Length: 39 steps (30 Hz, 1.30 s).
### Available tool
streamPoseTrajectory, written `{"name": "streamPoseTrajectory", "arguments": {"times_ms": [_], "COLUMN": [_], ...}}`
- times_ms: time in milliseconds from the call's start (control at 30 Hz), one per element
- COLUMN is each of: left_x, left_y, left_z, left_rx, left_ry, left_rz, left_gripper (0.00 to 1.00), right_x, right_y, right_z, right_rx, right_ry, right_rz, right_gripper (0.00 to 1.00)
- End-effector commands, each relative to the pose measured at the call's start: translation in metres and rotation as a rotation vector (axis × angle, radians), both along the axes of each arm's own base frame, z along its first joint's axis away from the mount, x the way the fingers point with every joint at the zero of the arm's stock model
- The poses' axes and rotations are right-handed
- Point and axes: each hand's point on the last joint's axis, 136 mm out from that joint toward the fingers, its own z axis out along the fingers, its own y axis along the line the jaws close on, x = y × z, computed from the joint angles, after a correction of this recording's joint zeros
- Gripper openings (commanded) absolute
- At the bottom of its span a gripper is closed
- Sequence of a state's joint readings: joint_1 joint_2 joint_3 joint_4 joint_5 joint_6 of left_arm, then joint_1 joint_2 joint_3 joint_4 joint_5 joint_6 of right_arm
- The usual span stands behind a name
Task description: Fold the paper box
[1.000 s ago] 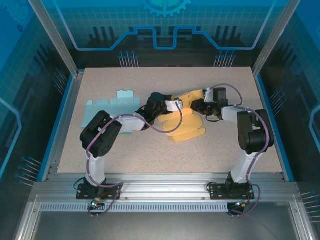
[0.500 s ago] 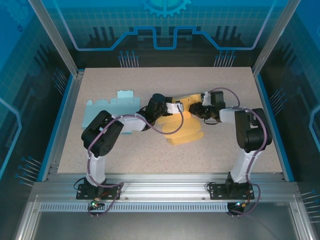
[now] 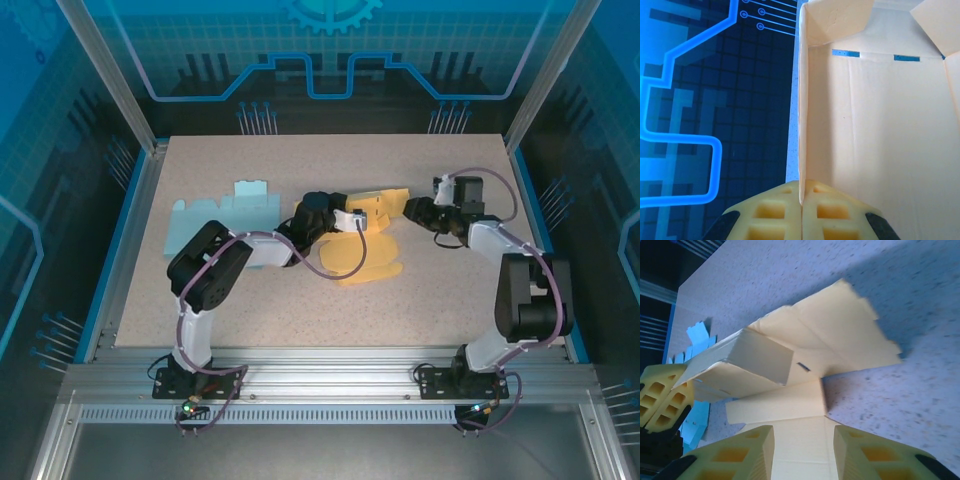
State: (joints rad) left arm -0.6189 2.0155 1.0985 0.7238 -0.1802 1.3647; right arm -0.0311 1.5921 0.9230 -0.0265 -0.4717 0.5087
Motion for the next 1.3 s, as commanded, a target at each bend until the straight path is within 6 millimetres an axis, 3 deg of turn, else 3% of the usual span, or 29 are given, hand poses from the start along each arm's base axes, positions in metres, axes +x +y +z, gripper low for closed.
{"name": "streamPoseTrajectory", "arguments": {"times_ms": [0,100,200,400,600,767,967,1133,1267], "left_x": [-0.001,-0.003,-0.004,-0.003,-0.001,0.0,0.003,0.007,0.008], "left_y": [-0.005,-0.006,-0.008,-0.009,-0.011,-0.012,-0.011,-0.011,-0.011], "left_z": [-0.009,-0.011,-0.011,-0.01,-0.009,-0.008,-0.012,-0.014,-0.014], "left_rx": [0.032,0.037,0.033,0.037,0.038,0.034,0.035,0.056,0.059], "left_ry": [-0.04,-0.044,-0.051,-0.069,-0.076,-0.082,-0.084,-0.123,-0.125], "left_rz": [-0.013,-0.024,-0.028,-0.031,-0.033,-0.03,-0.021,-0.015,-0.017], "left_gripper": [0.0,0.0,0.0,0.0,0.0,0.0,0.0,0.0,0.0], "right_x": [0.005,0.024,0.052,0.102,0.127,0.129,0.11,0.092,0.078], "right_y": [-0.03,-0.054,-0.062,-0.049,-0.025,-0.003,0.011,0.013,0.018], "right_z": [0.006,0.008,0.007,-0.027,-0.058,-0.077,-0.077,-0.052,-0.047], "right_rx": [-0.028,-0.006,0.059,0.12,0.167,0.186,0.226,0.211,0.205], "right_ry": [0.022,0.027,0.036,0.118,0.177,0.214,0.204,0.137,0.118], "right_rz": [-0.055,-0.103,-0.083,0.004,0.093,0.174,0.231,0.238,0.234], "right_gripper": [0.37,0.36,0.36,0.37,0.37,0.37,0.37,0.37,0.37]}}
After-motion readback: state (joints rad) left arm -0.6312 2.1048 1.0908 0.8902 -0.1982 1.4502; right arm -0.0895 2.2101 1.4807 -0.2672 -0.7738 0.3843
